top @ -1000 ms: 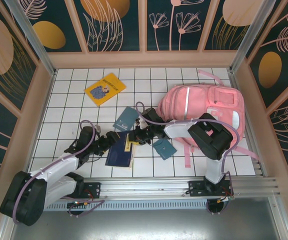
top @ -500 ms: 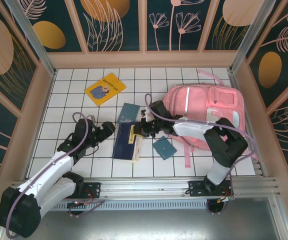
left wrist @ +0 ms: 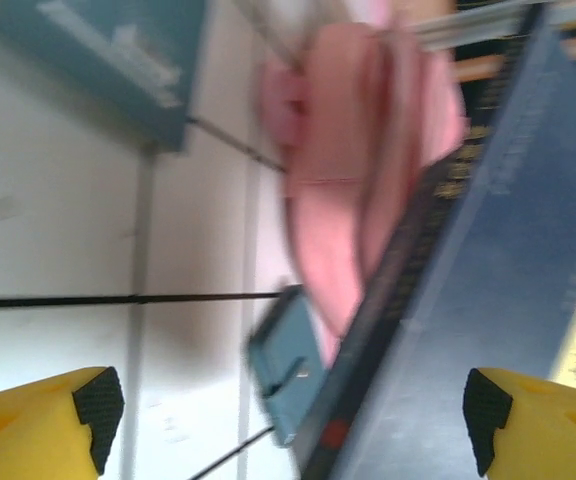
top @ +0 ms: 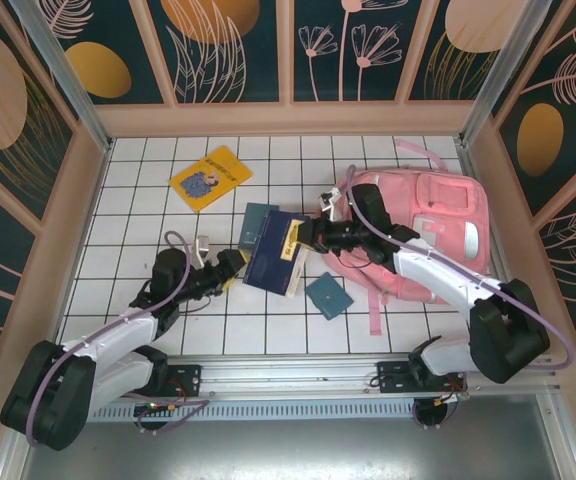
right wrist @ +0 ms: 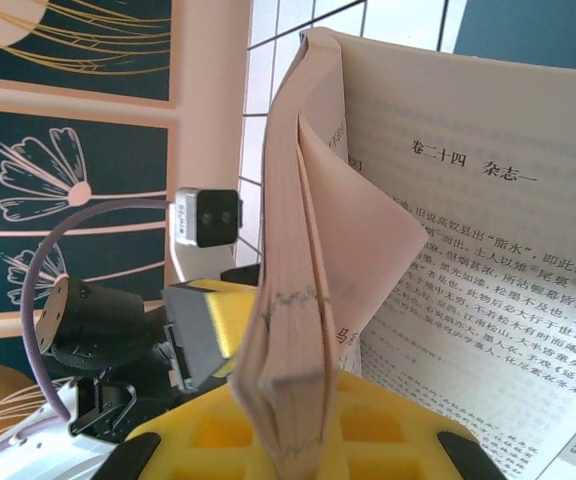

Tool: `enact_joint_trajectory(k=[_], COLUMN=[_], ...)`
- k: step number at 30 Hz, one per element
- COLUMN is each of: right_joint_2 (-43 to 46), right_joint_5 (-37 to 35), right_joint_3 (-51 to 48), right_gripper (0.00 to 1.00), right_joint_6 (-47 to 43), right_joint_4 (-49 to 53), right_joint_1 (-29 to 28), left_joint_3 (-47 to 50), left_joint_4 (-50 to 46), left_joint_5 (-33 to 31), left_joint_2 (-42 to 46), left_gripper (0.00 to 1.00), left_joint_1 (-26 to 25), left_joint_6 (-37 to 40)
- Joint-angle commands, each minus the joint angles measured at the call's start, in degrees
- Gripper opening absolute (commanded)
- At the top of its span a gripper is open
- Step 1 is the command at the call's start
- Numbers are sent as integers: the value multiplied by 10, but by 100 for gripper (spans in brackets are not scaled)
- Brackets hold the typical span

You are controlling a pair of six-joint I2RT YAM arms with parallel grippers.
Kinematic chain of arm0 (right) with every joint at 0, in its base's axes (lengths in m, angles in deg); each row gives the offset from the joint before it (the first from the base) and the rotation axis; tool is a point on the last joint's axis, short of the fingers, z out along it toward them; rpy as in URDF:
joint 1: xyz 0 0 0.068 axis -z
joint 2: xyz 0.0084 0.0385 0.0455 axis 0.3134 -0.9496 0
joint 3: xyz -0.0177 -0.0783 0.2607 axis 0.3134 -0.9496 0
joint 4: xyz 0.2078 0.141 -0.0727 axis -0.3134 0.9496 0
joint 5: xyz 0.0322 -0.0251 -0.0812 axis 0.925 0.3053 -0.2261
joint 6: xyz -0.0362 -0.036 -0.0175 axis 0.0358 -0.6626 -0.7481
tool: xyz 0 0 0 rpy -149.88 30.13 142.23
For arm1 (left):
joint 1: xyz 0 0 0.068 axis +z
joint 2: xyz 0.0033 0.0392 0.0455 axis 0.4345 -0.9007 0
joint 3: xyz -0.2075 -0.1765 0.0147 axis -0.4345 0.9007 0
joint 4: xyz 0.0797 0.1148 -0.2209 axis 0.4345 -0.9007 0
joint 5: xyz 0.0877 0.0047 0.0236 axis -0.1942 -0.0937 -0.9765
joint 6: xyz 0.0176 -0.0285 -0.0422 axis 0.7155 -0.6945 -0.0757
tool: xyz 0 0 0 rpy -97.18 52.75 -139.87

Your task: Pack the student bag

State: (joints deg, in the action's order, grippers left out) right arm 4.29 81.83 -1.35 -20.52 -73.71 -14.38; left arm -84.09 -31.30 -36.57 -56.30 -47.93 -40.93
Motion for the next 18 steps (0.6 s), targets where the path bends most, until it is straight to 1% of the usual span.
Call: enact_joint_trajectory(k=[1,3,5,6,9,13,16,18], right_joint_2=[22,28,32,33,35,43,49,47], right_joint_5=[36,45,64,70,77,77,75,75], right_joint_3=[-12,-21,-34,-38,-43,-41,-43,-52], right_gripper=[10,10,10,11,11,11,11,11], right_joint_6=[8,25,52,64,83,91,96,102], right_joint_4=[-15,-38,-82,-98,-122,-125,-131,-145], right_joint_1=[5,6,7,8,8,7,5,0], left_joint_3=[-10,-3,2,0,-3,0,-7,-13], left_joint_4=[109,145,174,181,193,263,290,342], left_joint_5=[50,58,69,76,86,102,109,122], left_joint_2=[9,7,-3,-12,-47,-86,-98,-111], left_gripper=[89,89,95,96,97,97,97,97], left_joint_1=[-1,-1,-1,-1,-1,0,-3,-8], left_joint_6=[-31,-43,-49,-45,-40,-74,-86,-114])
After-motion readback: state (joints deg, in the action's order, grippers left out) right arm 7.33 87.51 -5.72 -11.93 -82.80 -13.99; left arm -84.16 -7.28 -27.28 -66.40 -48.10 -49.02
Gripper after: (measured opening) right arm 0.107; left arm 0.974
